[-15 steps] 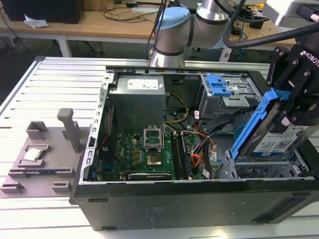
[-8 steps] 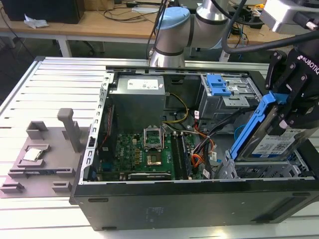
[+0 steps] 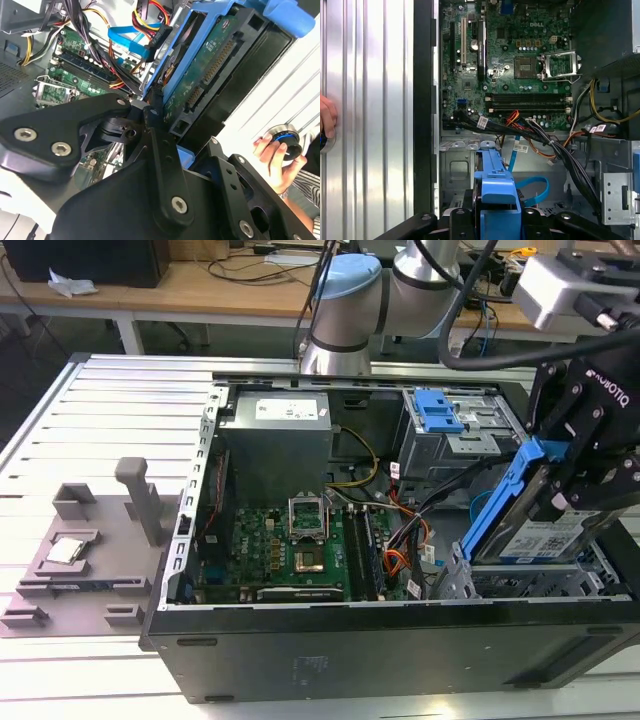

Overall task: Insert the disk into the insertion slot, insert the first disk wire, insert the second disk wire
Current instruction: 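Insert the disk into the insertion slot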

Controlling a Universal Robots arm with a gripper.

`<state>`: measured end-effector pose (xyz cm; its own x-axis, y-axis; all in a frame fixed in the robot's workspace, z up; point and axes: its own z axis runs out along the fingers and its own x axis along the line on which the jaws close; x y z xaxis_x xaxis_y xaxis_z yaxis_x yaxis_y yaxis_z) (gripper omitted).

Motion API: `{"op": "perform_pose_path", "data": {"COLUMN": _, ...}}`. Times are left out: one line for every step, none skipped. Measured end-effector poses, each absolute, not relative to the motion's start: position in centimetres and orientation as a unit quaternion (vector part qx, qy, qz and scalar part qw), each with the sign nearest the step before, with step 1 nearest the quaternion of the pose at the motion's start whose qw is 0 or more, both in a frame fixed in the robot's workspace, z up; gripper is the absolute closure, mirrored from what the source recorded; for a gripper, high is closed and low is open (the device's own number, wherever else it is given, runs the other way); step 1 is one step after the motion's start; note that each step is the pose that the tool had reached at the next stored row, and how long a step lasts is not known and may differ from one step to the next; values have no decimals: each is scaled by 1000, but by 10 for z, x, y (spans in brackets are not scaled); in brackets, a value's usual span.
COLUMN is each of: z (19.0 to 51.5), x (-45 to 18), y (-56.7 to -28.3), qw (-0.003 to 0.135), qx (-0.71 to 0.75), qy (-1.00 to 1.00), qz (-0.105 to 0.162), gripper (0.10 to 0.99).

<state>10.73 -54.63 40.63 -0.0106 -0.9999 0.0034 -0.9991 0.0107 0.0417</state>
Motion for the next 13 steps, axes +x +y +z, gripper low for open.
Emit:
{"op": "perform_pose_path", "data": {"z": 405, "x": 107, "y": -546, "qw": 16, "qx": 703, "qy": -711, "qz": -14, "gripper": 722}}
{"op": "perform_pose_path", "data": {"z": 403, "x": 107, "y": -546, "qw": 16, "qx": 703, "qy": -711, "qz": -14, "gripper": 722}}
{"op": "perform_pose_path", "data": {"z": 402, "x": 107, "y": -546, "qw": 16, "qx": 703, "qy": -711, "qz": -14, "gripper": 722}}
{"op": "perform_pose_path", "data": {"z": 400, "x": 107, "y": -546, "qw": 16, "qx": 703, "qy": -711, "qz": -14, "gripper": 722}}
{"op": "perform_pose_path", "data": {"z": 398, "x": 107, "y": -546, "qw": 16, "qx": 703, "qy": -711, "qz": -14, "gripper": 722}}
{"op": "perform_pose_path", "data": {"z": 397, "x": 107, "y": -546, "qw": 16, "qx": 703, "qy": -711, "qz": -14, "gripper": 722}}
{"op": "perform_pose_path", "data": {"z": 396, "x": 107, "y": -546, "qw": 16, "qx": 703, "qy": -711, "qz": -14, "gripper": 722}}
{"op": "perform_pose_path", "data": {"z": 394, "x": 107, "y": -546, "qw": 16, "qx": 703, "qy": -711, "qz": -14, "gripper": 722}}
{"op": "perform_pose_path", "data": {"z": 393, "x": 107, "y": -546, "qw": 16, "qx": 703, "qy": -711, "qz": -14, "gripper": 722}}
{"op": "perform_pose_path", "data": {"z": 393, "x": 107, "y": -546, "qw": 16, "qx": 703, "qy": -711, "qz": -14, "gripper": 722}}
{"op": "perform_pose_path", "data": {"z": 393, "x": 107, "y": -546, "qw": 16, "qx": 703, "qy": -711, "qz": -14, "gripper": 722}}
{"op": "perform_pose_path", "data": {"z": 393, "x": 107, "y": -546, "qw": 16, "qx": 703, "qy": -711, "qz": -14, "gripper": 722}}
{"op": "perform_pose_path", "data": {"z": 393, "x": 107, "y": -546, "qw": 16, "qx": 703, "qy": -711, "qz": -14, "gripper": 722}}
